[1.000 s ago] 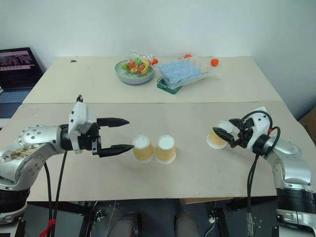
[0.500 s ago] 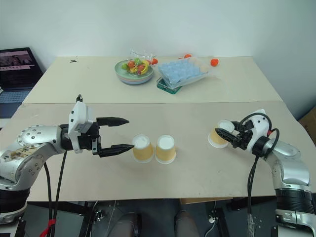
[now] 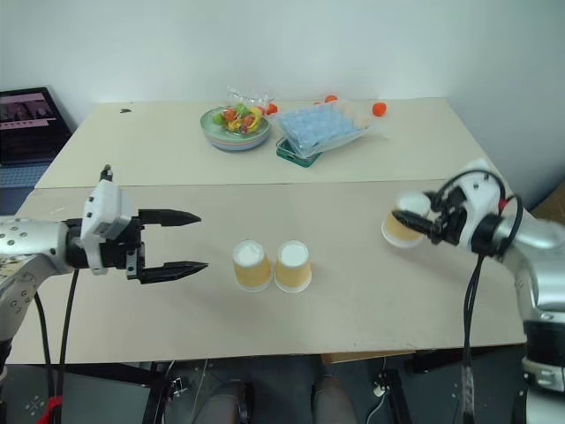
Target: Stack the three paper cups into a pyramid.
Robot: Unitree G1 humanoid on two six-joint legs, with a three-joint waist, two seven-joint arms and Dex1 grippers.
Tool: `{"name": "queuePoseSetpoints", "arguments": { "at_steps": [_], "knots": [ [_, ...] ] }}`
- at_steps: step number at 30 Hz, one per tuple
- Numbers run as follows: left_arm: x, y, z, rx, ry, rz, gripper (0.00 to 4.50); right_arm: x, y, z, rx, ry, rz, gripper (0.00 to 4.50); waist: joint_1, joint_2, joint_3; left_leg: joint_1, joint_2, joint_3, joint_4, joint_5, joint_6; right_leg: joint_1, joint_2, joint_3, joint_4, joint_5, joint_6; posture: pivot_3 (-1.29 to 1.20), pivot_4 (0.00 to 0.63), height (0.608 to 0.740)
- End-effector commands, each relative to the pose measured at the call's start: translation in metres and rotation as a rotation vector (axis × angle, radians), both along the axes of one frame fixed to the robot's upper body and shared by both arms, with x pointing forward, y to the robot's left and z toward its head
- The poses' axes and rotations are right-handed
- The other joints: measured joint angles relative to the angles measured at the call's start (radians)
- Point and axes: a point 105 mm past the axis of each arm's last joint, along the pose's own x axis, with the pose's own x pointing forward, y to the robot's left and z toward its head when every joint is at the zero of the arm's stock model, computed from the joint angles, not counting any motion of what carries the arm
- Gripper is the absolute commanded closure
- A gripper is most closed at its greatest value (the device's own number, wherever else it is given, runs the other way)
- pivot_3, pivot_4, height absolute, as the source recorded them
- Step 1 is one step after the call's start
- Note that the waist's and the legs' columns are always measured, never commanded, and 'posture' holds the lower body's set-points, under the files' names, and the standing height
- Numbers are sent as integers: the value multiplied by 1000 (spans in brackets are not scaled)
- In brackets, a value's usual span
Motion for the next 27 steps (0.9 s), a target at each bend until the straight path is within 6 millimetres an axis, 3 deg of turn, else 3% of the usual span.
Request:
{"name": "queuePoseSetpoints", "arguments": {
  "at_steps": [1, 6, 15, 20, 27],
  "knots": [
    [-6, -7, 1, 0, -57, -35, 0, -14, 38, 24, -2, 29, 150, 1854, 1, -1, 0, 0, 0, -1, 0, 0, 0, 0, 0, -1, 0, 0, 0, 0, 150, 740],
    [-8, -11, -10, 5, -59, -49, 0, -21, 68, 34, -51, 72, 240, 1854, 5, -1, 0, -3, -1, -1, 0, 0, 0, -1, -1, -1, -1, 0, 0, 0, 150, 740],
    [-4, -20, -30, -3, -41, -53, 0, -15, 112, 51, -19, 94, 282, 1854, 3, -1, 0, -3, -1, -1, 0, 0, 0, -2, -1, -1, 0, 0, 0, 0, 150, 740],
    [0, -25, -32, -13, -48, -63, 0, -23, 139, 48, 25, 129, 319, 1854, 3, -1, 0, -6, -1, -1, 0, 0, 0, -6, -1, -1, 1, 0, 0, 0, 150, 740],
    [1, -31, -33, -27, -53, -81, 0, -35, 160, 41, 76, 175, 350, 1854, 3, -1, 0, -15, -1, -1, 1, 0, 0, -17, -1, 0, 4, 0, -1, 0, 150, 740]
  ]
}}
